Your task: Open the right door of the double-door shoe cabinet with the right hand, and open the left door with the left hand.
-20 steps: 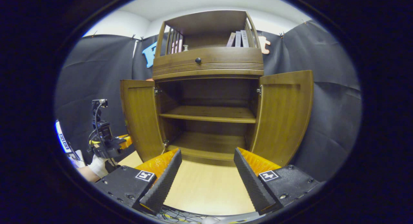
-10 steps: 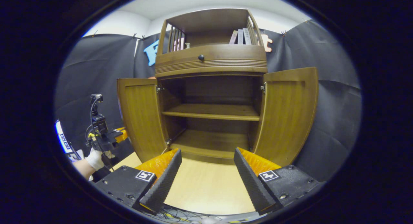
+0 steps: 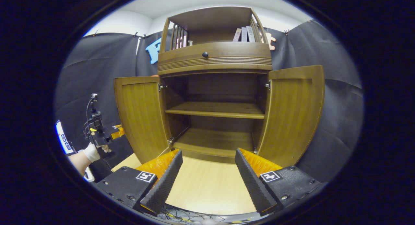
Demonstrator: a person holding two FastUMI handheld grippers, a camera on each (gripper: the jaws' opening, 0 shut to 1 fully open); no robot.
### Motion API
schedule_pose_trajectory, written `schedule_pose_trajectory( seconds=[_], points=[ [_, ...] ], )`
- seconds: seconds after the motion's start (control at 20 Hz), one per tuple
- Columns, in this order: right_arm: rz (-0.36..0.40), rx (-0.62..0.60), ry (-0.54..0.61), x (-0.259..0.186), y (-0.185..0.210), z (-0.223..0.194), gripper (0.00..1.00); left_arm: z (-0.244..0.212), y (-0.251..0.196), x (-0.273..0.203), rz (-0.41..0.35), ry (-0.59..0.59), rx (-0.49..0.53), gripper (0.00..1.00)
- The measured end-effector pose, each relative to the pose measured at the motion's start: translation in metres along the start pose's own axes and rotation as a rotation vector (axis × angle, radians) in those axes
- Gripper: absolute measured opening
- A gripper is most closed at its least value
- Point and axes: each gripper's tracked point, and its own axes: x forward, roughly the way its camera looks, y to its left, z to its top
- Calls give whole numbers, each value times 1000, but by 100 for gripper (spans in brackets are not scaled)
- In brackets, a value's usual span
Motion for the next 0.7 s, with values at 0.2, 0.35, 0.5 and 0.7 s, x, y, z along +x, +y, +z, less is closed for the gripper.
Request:
schedule_pose_trajectory(
  seconds=[0.2,0.35,0.5,0.7],
  points=[
    [1,-9,-4,-1,0,3,100,-1,13,3,-54,22,-27,0],
    [4,-19,-7,-1,1,5,100,-1,16,1,-59,53,-10,0],
    [4,-18,-9,-1,1,4,100,-4,33,-13,-11,65,-3,29],
    [3,-8,-13,2,-4,5,100,-7,52,-48,96,93,17,86]
  ],
)
